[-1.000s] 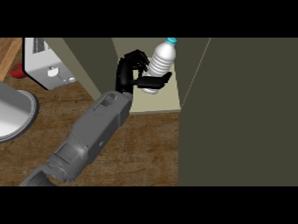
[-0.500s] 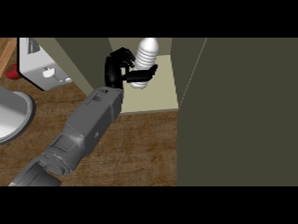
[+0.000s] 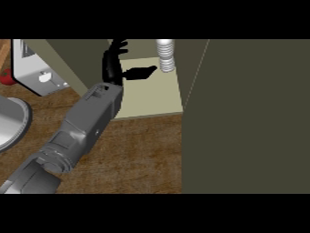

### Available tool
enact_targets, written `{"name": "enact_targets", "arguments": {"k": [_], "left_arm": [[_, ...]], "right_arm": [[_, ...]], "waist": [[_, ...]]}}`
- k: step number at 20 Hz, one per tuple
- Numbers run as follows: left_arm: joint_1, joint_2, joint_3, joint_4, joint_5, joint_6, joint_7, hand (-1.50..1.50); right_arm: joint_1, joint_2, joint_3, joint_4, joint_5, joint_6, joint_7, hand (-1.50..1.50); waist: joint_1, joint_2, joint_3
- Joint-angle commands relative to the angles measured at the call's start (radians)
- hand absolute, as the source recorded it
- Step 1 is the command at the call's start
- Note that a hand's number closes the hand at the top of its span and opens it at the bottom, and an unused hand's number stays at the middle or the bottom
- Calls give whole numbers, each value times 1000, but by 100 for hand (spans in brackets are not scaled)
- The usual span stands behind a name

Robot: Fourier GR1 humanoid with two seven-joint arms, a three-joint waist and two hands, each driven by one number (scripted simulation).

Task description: Pick up the bottled water, place it into the cabinet and close the cabinet

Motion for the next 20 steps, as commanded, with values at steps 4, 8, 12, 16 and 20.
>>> {"name": "enact_targets", "arguments": {"k": [4,8,12,16,20], "left_arm": [[-11,1,32,14,15,-47,-26,-150],[-47,-14,51,-34,29,-138,-62,-150],[-59,0,92,-78,60,-244,-113,-150],[-54,-49,97,-87,54,-280,-162,-150],[-33,-47,111,-112,56,-324,-145,-150]], "right_arm": [[23,-17,-16,-66,-86,18,41,-150],[33,0,19,-46,-56,24,24,-150],[24,-1,-14,1,-62,36,-8,-150],[35,-4,15,-45,-75,38,39,-150],[108,31,80,-78,-12,33,25,-150]], "waist": [[3,3,-1],[0,-2,-2],[23,-14,0],[42,-18,0],[62,-32,0]]}}
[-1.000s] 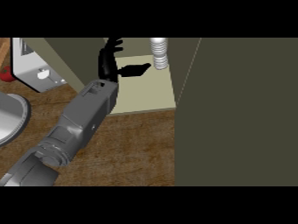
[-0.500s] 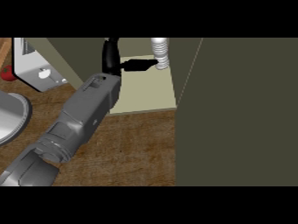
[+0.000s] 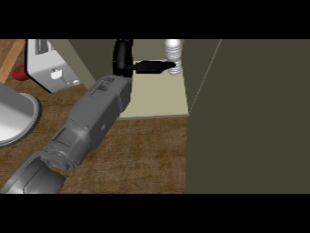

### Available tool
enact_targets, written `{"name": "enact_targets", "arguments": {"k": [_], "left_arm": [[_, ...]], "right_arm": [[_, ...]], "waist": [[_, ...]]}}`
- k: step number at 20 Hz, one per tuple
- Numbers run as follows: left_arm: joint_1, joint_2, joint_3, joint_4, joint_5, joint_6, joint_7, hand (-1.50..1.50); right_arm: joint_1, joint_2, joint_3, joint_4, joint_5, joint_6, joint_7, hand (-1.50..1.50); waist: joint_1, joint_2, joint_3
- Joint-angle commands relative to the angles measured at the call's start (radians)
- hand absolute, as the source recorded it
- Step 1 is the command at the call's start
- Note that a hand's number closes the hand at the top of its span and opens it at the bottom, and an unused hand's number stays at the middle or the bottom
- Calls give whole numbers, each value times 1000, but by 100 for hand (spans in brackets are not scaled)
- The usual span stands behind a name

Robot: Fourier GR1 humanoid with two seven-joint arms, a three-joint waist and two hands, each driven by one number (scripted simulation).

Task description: Pick up the bottled water, place it into the cabinet and close the cabinet

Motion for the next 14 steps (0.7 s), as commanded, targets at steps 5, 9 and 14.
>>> {"name": "enact_targets", "arguments": {"k": [5,9,14], "left_arm": [[72,-29,-8,-102,-2,-39,7,-150],[158,-29,-60,-231,23,-14,27,-150],[323,-29,-168,-426,74,-83,57,-150]], "right_arm": [[9,36,52,-110,1,-55,91,-150],[-11,-15,-31,-98,-92,-21,99,-150],[-16,18,23,-112,-26,-63,128,-150]], "waist": [[42,-14,0],[47,-18,1],[56,-22,1]]}}
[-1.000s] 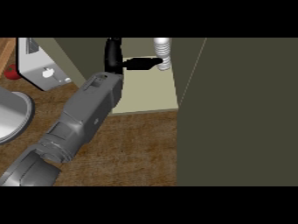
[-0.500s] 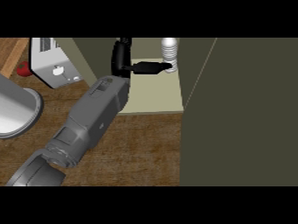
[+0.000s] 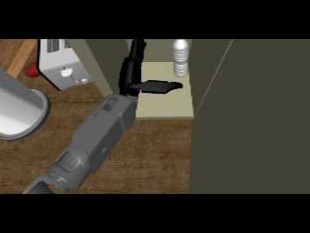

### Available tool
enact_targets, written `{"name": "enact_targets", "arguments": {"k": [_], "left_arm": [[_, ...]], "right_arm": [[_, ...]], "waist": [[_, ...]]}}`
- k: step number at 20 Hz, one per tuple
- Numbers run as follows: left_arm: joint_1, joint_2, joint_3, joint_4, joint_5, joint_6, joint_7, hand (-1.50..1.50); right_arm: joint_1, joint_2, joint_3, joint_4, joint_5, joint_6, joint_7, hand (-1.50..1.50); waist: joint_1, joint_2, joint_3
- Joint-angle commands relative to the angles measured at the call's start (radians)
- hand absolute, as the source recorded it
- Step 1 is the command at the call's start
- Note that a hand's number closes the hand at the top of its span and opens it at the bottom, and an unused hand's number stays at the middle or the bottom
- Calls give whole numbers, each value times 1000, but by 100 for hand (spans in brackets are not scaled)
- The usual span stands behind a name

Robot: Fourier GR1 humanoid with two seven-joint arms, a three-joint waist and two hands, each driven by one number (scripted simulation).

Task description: Pick up the bottled water, place it into the cabinet and close the cabinet

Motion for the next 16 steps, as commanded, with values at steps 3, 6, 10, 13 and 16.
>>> {"name": "enact_targets", "arguments": {"k": [3,6,10,13,16], "left_arm": [[173,-1,-136,-246,79,-37,37,-150],[263,-1,-184,-368,84,-76,25,-150],[416,10,-228,-551,24,-71,37,-150],[505,30,-263,-658,5,-69,43,-150],[618,90,-303,-809,10,-92,84,-150]], "right_arm": [[12,27,88,-107,61,-41,63,-150],[5,21,74,-151,6,-68,109,-150],[71,-11,44,-178,-4,-41,78,-150],[88,-7,89,-169,73,-40,45,-150],[45,-41,60,-106,100,-4,1,-150]], "waist": [[-1,-3,-1],[14,-1,-1],[21,-5,0],[14,-5,0],[25,-6,0]]}}
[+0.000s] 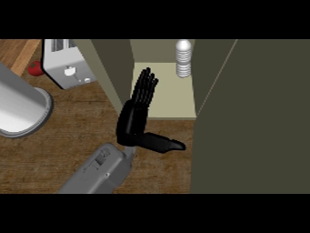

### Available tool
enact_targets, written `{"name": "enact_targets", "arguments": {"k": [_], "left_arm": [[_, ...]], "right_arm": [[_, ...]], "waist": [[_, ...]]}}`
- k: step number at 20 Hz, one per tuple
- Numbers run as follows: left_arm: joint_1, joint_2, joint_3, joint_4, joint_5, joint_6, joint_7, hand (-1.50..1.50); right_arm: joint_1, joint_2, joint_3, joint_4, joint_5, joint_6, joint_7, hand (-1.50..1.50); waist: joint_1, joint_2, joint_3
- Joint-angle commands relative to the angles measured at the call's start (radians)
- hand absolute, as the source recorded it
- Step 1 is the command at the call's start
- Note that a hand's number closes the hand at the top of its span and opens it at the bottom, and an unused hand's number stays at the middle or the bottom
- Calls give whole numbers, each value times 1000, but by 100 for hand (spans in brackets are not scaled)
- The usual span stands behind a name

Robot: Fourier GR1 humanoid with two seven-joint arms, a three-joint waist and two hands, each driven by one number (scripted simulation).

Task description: Pick up the bottled water, place it into the cabinet and close the cabinet

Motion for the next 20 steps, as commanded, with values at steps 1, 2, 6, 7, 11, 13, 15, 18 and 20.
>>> {"name": "enact_targets", "arguments": {"k": [1,2,6,7,11,13,15,18,20], "left_arm": [[90,52,-15,-160,5,-12,62,150],[122,42,-56,-234,-11,35,92,150],[284,151,-83,-326,0,-28,81,150],[289,169,-77,-396,-8,10,114,150],[402,274,-27,-511,28,-33,111,-150],[428,296,-2,-538,37,-34,106,-150],[480,320,-1,-596,18,-1,100,-150],[514,384,107,-592,95,-74,85,-150],[588,390,95,-643,104,-84,68,-150]], "right_arm": [[5,-58,-21,-98,20,40,20,-150],[-22,-57,22,-106,48,35,52,-150],[35,-166,-9,-99,103,136,5,150],[46,-159,34,-125,134,136,4,150],[43,-221,65,-126,145,210,-31,150],[25,-242,91,-192,168,216,3,150],[22,-261,80,-197,187,229,-32,150],[46,-264,160,-240,231,227,-29,150],[38,-278,234,-217,269,236,-3,150]], "waist": [[-3,3,0],[8,1,0],[5,-2,0],[2,-3,0],[3,-2,0],[5,1,-1],[3,-3,-1],[-14,-3,-3],[-6,-5,-3]]}}
